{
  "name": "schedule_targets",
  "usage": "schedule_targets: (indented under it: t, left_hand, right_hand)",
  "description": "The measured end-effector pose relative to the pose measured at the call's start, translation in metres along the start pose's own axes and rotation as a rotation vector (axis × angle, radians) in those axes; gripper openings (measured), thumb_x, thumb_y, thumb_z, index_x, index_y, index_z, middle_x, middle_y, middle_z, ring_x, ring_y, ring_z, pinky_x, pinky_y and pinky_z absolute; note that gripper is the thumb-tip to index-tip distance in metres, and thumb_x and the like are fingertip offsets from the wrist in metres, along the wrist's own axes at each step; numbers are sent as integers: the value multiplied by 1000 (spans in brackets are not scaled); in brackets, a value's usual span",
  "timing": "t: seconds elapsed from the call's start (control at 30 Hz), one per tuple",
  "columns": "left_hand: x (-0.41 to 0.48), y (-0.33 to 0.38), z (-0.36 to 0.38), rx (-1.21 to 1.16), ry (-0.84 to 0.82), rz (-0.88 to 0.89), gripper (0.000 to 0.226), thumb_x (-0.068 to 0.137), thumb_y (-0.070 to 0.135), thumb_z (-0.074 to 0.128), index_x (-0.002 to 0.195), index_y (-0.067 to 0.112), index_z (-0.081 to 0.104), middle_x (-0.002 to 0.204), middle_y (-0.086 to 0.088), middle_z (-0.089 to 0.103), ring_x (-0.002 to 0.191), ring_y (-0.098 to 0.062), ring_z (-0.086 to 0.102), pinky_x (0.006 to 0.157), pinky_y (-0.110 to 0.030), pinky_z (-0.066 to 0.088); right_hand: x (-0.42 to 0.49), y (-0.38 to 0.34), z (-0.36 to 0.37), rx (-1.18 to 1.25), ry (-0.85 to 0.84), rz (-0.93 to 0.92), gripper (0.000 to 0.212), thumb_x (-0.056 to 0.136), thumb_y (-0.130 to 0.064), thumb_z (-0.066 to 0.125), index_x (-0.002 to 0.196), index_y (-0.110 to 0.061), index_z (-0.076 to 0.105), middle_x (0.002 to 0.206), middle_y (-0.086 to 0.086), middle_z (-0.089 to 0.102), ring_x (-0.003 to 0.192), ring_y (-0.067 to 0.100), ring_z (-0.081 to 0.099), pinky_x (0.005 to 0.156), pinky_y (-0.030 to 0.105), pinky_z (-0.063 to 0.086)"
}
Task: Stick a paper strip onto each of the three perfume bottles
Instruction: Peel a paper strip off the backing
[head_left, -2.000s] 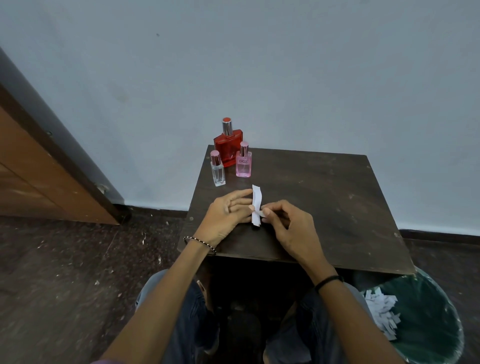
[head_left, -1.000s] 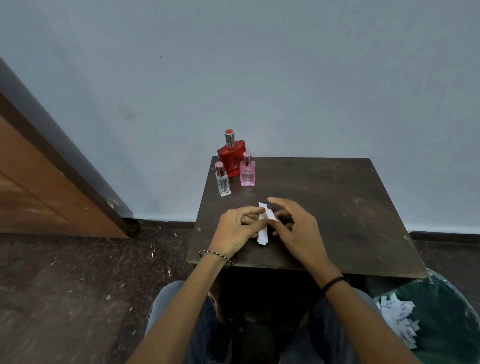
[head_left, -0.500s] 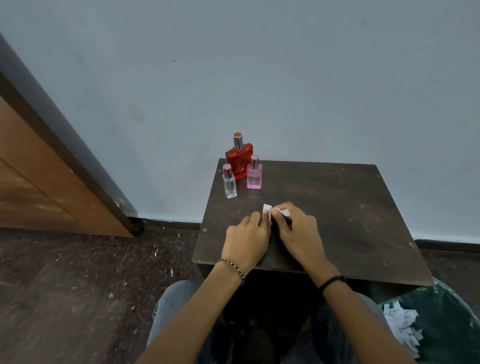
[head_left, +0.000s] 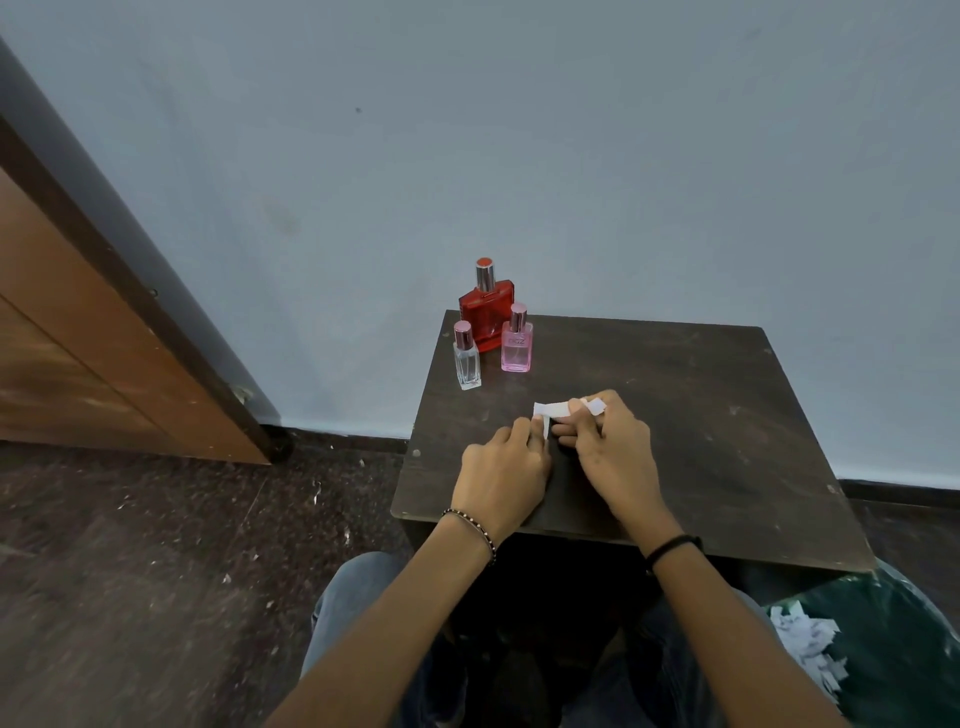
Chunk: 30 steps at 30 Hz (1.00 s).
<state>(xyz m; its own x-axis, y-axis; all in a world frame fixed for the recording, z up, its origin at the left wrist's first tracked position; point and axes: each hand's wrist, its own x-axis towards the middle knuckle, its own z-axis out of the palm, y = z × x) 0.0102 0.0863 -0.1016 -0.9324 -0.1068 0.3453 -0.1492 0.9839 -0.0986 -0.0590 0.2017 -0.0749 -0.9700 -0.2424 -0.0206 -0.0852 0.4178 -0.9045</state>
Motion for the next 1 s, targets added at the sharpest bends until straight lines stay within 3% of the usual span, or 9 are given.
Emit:
schedule_targets:
  t: [0.2, 0.37, 0.43, 0.5, 0.57, 0.63, 0.7, 0.83, 1.0]
  left_hand:
    - [2, 1, -3, -72, -26, 4, 31, 77, 27, 76, 103, 11, 76, 70, 2, 64, 51, -14, 63, 42, -22, 13]
    - [11, 6, -13, -155, 55, -126, 10, 82, 26, 71, 86, 18, 74, 68, 1, 60, 39, -17, 54, 42, -18, 8]
    - [14, 10, -21, -345, 110, -249, 16, 94, 28, 57, 94, 19, 70, 78, 1, 63, 52, -18, 58, 44, -23, 26]
    - [20, 15, -34, -742, 0, -446, 31, 101, 38, 45, 90, 19, 68, 77, 4, 64, 64, -12, 60, 55, -25, 40]
    - [27, 19, -41, -1229, -104, -675, 44, 98, 50, 47, 78, 19, 70, 63, 3, 64, 56, -8, 58, 54, -22, 44]
    - [33, 19, -41, -1483, -112, -807, 41, 96, 48, 54, 76, 17, 73, 59, -2, 65, 51, -17, 57, 45, -25, 43]
    - [36, 17, -36, -1530, -64, -820, 28, 96, 32, 57, 83, 14, 75, 62, -2, 66, 51, -24, 55, 43, -26, 43]
    - [37, 9, -25, -1541, 28, -831, 20, 99, 21, 55, 89, 20, 73, 79, -5, 74, 49, -10, 62, 48, -23, 52]
    - [35, 2, -17, -1578, 146, -834, 14, 98, 20, 58, 112, 24, 57, 84, -4, 75, 67, -15, 74, 52, -20, 54]
  right_hand:
    - [1, 2, -9, 177, 23, 66, 21, 102, -33, 45, 101, -13, 52, 86, -2, 77, 76, 2, 74, 81, 27, 60]
    - [-5, 1, -16, 69, 82, -50, 19, 97, -38, 54, 100, -21, 62, 85, -7, 76, 74, -5, 71, 70, 12, 56]
    - [-9, 1, -18, 6, 121, -174, 10, 96, -35, 58, 97, -28, 66, 82, -13, 73, 75, -7, 69, 70, 10, 55]
    - [-9, 3, -18, -60, 127, -308, 11, 94, -27, 63, 100, -28, 72, 91, -15, 73, 81, -6, 68, 74, 11, 53]
    - [-7, 7, -17, -97, 98, -383, 17, 91, -20, 66, 106, -23, 74, 104, -10, 74, 90, -3, 67, 80, 17, 55]
    - [-4, 8, -16, -128, 49, -436, 22, 89, -14, 69, 108, -21, 75, 112, -7, 73, 96, 3, 68, 81, 21, 57]
    - [-1, 7, -16, -182, 2, -471, 28, 87, -6, 69, 110, -21, 75, 118, -8, 71, 103, 5, 65, 85, 15, 53]
    - [12, 4, -22, -293, -24, -391, 38, 88, 0, 59, 113, -27, 71, 121, -15, 67, 105, -5, 58, 81, 2, 43]
    - [41, -18, -10, -206, -25, -268, 26, 94, -29, 61, 120, -25, 62, 116, -12, 67, 98, -3, 61, 72, 5, 42]
